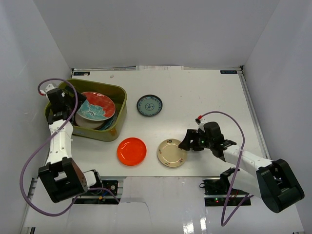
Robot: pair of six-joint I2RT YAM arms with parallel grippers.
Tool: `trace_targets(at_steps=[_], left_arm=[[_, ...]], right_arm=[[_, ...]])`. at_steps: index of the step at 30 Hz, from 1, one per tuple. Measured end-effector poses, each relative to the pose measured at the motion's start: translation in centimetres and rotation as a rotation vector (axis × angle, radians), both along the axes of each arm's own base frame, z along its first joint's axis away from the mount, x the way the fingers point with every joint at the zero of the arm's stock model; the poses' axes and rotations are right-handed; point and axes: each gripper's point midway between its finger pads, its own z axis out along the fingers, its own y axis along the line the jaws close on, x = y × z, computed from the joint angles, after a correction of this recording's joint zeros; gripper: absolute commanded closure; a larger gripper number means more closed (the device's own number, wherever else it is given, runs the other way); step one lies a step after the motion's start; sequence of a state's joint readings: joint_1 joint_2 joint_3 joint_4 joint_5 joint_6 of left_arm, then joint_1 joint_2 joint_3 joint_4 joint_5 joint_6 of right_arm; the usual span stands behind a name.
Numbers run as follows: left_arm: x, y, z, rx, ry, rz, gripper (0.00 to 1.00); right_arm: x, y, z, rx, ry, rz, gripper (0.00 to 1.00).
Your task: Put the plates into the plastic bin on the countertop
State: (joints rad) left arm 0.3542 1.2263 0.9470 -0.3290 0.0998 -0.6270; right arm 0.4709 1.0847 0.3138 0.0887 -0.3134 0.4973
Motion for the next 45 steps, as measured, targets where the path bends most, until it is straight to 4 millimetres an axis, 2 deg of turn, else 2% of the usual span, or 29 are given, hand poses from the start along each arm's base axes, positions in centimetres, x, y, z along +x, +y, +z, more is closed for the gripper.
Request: trace_targets(at_steps=[4, 5, 6, 8, 10, 11, 13, 16, 18, 20, 23, 26, 29, 31, 34, 37, 39, 43, 45], left_arm=[[0.6, -0.7, 3.8, 0.177, -0.069, -0.006, 0.02], [0.6, -1.0, 4.6, 0.223, -0.087, -0.011, 0.02], [0.6, -1.4, 5.3, 0.258, -0.102, -0.021, 0.02], [0.6, -2.2, 6.1, 0.3, -0.121, -0.04, 0.02], [0.5, -2.1, 6.4, 0.322, -0.123, -0.034, 0.02], [0.5, -1.9, 6.4, 0.328, -0.121, -0.028, 0.02], [0.4, -1.7, 6.4, 0.332, -0.116, -0.019, 0.02], [0.2, -2.1, 6.2, 0.319, -0.111, -0.035, 0.02], [0.2, -3.1, 6.5, 0.287, -0.131, -0.079, 0.02], [0.1, -5.0, 7.4, 0.234, -0.174, -0.159, 0.02], [-0.6, -8.5, 10.2, 0.15, -0.271, -0.309, 0.02], [-2.3, -11.7, 13.3, 0.109, -0.366, -0.432, 0.02], [-4.6, -14.8, 16.6, 0.085, -0.451, -0.552, 0.02], [-5.9, -16.5, 19.1, 0.074, -0.508, -0.629, 0.02], [-7.9, -19.0, 23.9, 0.079, -0.613, -0.737, 0.02], [-10.2, -21.1, 28.1, 0.096, -0.717, -0.829, 0.02], [-11.6, -22.1, 29.6, 0.107, -0.763, -0.876, 0.02], [-13.1, -23.5, 29.9, 0.114, -0.79, -0.935, 0.02], [-13.0, -24.0, 29.2, 0.118, -0.777, -0.946, 0.02]], right_arm=[[-0.8, 0.9, -0.5, 0.014, 0.016, 0.045, 0.43], [-1.1, 1.1, -0.7, 0.021, 0.026, 0.054, 0.55], [-1.1, 1.3, -0.7, 0.027, 0.031, 0.052, 0.6], [-1.5, 1.3, -1.2, 0.024, 0.058, 0.055, 0.71], [-1.6, 1.1, -1.4, 0.018, 0.065, 0.047, 0.81], [-1.6, 1.0, -1.5, 0.012, 0.072, 0.04, 0.91], [-1.7, 0.8, -1.4, 0.008, 0.079, 0.028, 0.92], [-1.1, 0.9, 0.2, 0.021, 0.04, 0.012, 0.92], [-0.4, 1.2, 2.0, 0.044, 0.002, -0.002, 0.92], [0.7, 1.8, 4.7, 0.082, -0.048, -0.013, 0.92], [3.6, 3.5, 11.2, 0.166, -0.163, -0.025, 0.92], [6.4, 5.4, 18.7, 0.261, -0.291, -0.024, 0.92], [9.0, 8.9, 24.5, 0.332, -0.38, 0.012, 0.92], [10.3, 12.2, 26.6, 0.359, -0.41, 0.048, 0.92], [12.2, 18.5, 27.4, 0.361, -0.396, 0.111, 0.92], [14.4, 24.8, 26.9, 0.357, -0.389, 0.154, 0.92], [15.4, 28.6, 25.7, 0.342, -0.377, 0.176, 0.92], [16.9, 34.8, 23.4, 0.309, -0.375, 0.2, 0.92], [16.8, 37.2, 22.0, 0.297, -0.367, 0.213, 0.87]])
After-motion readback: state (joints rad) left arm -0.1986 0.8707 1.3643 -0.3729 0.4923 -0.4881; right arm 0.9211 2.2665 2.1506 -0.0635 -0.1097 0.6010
